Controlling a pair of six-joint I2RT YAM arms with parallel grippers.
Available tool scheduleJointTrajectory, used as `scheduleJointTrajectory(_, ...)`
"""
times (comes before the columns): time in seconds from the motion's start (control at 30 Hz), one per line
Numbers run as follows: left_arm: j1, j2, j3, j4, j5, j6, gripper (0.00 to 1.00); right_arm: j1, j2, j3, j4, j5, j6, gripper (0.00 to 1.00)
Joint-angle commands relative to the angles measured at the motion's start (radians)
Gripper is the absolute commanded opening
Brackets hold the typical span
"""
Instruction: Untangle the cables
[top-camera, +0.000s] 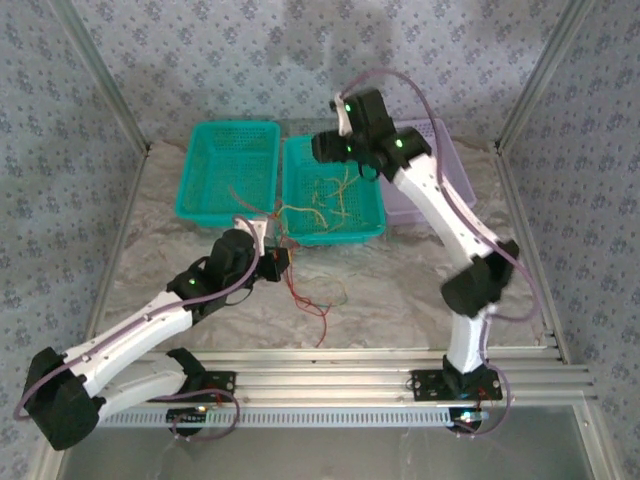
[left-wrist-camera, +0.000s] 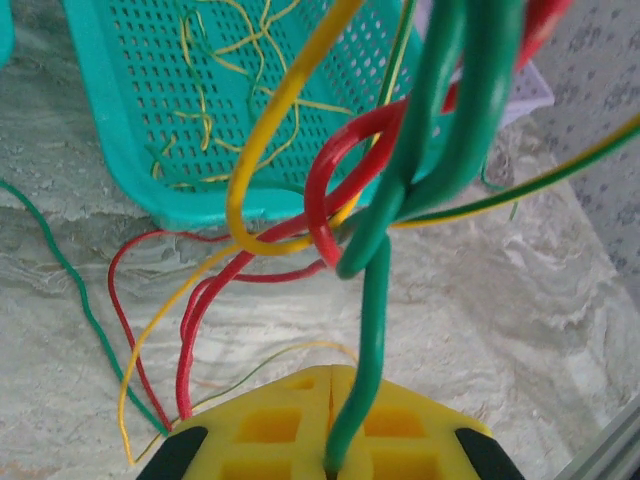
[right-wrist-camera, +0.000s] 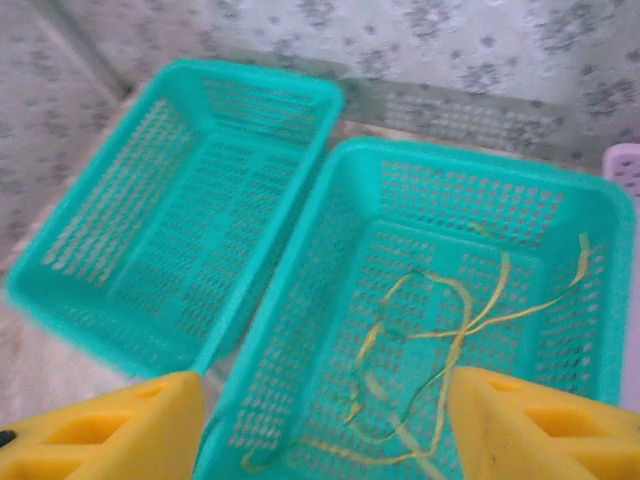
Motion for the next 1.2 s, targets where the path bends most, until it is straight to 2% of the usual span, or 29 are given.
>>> scheduleJointTrajectory(0.0,0.006,-0.031,0.047,0.043,-0.054,-0.043,0.00,0.020,-0.185,-0.297,0.198,-0.098,0.037,0.67)
scheduleJointTrajectory(0.17,0.017,-0.050,0.043,0.046,-0.037,-0.079,0.00,0.058,-0.431,-0.726,0.419,-0.242,0.103,0.67)
scheduleJointTrajectory(0.27,0.020,-0.055,0.041,0.053,-0.013,-0.099,0.00,0.119,-0.491,-0.944,0.566,-0.258,0.133,0.67)
scheduleJointTrajectory(0.37,0.019,-0.064,0.041,0.048,0.007,-0.110,0.00,0.179,-0.485,-1.066,0.704,-0.272,0.161,0.66)
scheduleJointTrajectory(0.5,0.019,-0.077,0.038,0.051,0.048,-0.133,0.00,0.251,-0.413,-1.082,0.809,-0.246,0.125,0.66)
scheduleJointTrajectory(0.73,0.019,-0.135,0.027,0.058,0.082,-0.193,0.00,0.260,-0.254,-1.081,1.027,-0.282,0.128,0.67)
scheduleJointTrajectory(0.9,0.019,-0.160,0.009,0.079,0.107,-0.241,0.00,0.271,-0.188,-1.092,1.168,-0.234,0.103,0.67)
scheduleJointTrajectory(1.07,0.019,-0.168,-0.002,0.090,0.131,-0.272,0.00,0.306,-0.144,-1.153,1.421,-0.189,0.040,0.68)
scheduleJointTrajectory(1.17,0.020,-0.175,-0.009,0.100,0.137,-0.282,0.00,0.316,-0.108,-1.143,1.468,-0.161,0.002,0.68)
